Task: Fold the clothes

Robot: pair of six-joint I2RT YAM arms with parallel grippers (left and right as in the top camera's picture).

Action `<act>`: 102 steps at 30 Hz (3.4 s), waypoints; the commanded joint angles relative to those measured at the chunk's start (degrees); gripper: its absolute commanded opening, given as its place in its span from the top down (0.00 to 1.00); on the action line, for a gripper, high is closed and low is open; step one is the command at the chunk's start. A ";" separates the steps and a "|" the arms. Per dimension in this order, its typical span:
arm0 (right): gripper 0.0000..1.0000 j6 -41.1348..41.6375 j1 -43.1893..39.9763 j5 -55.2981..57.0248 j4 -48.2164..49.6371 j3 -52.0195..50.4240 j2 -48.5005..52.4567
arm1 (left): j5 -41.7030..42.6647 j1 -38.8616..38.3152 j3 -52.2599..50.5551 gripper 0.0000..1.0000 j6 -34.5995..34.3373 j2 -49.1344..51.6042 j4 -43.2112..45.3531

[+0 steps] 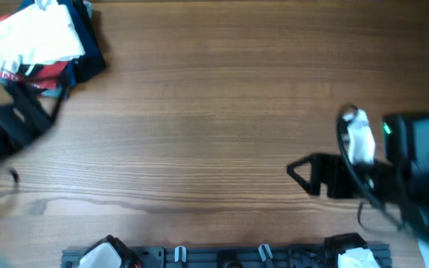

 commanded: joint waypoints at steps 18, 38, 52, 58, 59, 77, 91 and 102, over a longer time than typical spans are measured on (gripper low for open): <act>0.01 21.68 -0.13 28.04 -1.97 0.15 -37.68 | -1.18 -1.40 -23.93 0.00 3.98 -42.84 -0.42; 0.01 72.28 -0.09 33.70 -5.25 0.15 -37.59 | -1.18 -1.40 -23.93 0.00 3.98 -42.84 -0.42; 0.00 101.96 -0.09 33.70 -5.25 0.15 -37.59 | -1.18 -1.40 -23.93 0.00 3.98 -42.84 -0.42; 0.00 89.09 -0.09 36.59 -5.27 -0.85 -37.68 | -1.18 -1.40 -23.93 0.00 3.98 -42.84 -0.42; 0.01 84.56 -0.09 35.98 -5.27 -0.92 -37.68 | -1.18 -1.40 -23.93 0.00 3.98 -42.84 -0.42; 0.00 -2.40 -0.15 27.85 43.98 -31.89 -44.94 | -1.18 -1.40 -23.93 0.00 3.98 -42.84 -0.42; 0.01 -3.48 -2.80 26.99 87.01 -75.84 -53.90 | -1.18 -1.40 -23.93 0.00 3.98 -42.84 -0.42; 0.00 -24.57 -7.10 19.91 87.43 -79.69 -53.92 | -1.18 -1.40 -23.93 0.00 3.98 -42.84 -0.42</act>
